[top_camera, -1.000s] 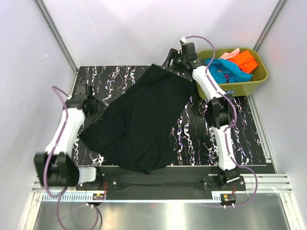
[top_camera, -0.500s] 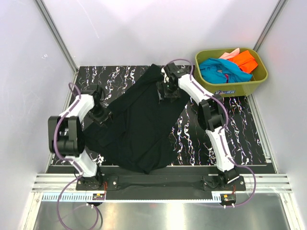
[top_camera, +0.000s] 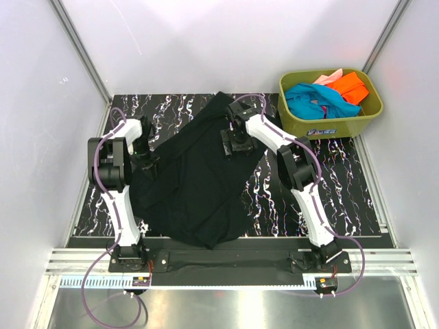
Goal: Fold and stack the t-shirts
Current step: Fold the tshirt
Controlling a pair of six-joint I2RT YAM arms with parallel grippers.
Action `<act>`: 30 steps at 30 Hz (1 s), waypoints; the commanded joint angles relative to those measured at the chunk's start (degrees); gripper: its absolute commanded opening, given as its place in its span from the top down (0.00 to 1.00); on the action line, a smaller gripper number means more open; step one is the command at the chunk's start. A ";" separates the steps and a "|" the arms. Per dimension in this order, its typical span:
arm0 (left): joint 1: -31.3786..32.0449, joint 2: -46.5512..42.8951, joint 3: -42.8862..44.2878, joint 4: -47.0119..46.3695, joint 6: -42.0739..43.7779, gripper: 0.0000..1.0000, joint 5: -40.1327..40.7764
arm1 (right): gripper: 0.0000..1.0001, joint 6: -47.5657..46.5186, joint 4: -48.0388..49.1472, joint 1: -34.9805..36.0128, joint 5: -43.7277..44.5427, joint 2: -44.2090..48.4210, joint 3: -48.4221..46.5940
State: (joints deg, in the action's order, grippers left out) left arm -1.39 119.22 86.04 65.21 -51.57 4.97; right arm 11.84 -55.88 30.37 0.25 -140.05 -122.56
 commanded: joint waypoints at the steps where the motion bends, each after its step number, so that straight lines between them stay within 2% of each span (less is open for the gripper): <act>1: -1.25 6.72 6.41 2.10 2.87 0.73 6.79 | 0.13 5.64 1.20 2.32 1.68 0.56 6.01; 6: -1.95 13.40 18.69 5.54 7.26 0.72 11.72 | 0.12 12.76 2.18 5.13 2.13 3.29 13.29; 10: -3.00 16.74 25.91 7.04 11.39 0.71 16.11 | 0.07 20.92 6.29 9.00 -4.46 7.59 19.37; 15: -4.32 20.08 34.97 3.80 22.45 0.68 14.72 | 0.00 29.73 11.75 11.55 -15.88 11.20 21.93; 19: -5.12 20.71 40.25 0.98 27.66 0.67 10.94 | 0.00 27.38 7.99 12.35 -20.29 10.32 14.56; 22: -5.03 17.73 40.70 -1.13 29.95 0.64 13.04 | 0.00 20.18 3.34 12.17 -13.39 11.64 8.84; 24: -5.03 12.90 39.48 -2.36 31.26 0.58 13.75 | 0.00 14.83 0.96 11.56 -8.89 13.04 6.39; 26: -5.03 7.64 38.77 -2.63 31.53 0.55 13.84 | 0.00 12.17 -0.89 9.10 -5.71 14.27 6.28; 30: -5.12 -1.32 34.39 -2.19 28.91 0.53 14.27 | 0.00 8.57 -0.03 3.22 -4.73 15.51 10.66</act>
State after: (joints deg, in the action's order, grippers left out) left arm -6.44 130.43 121.82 64.82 -22.41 17.02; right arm 25.93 -53.71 38.65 -8.49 -128.16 -113.82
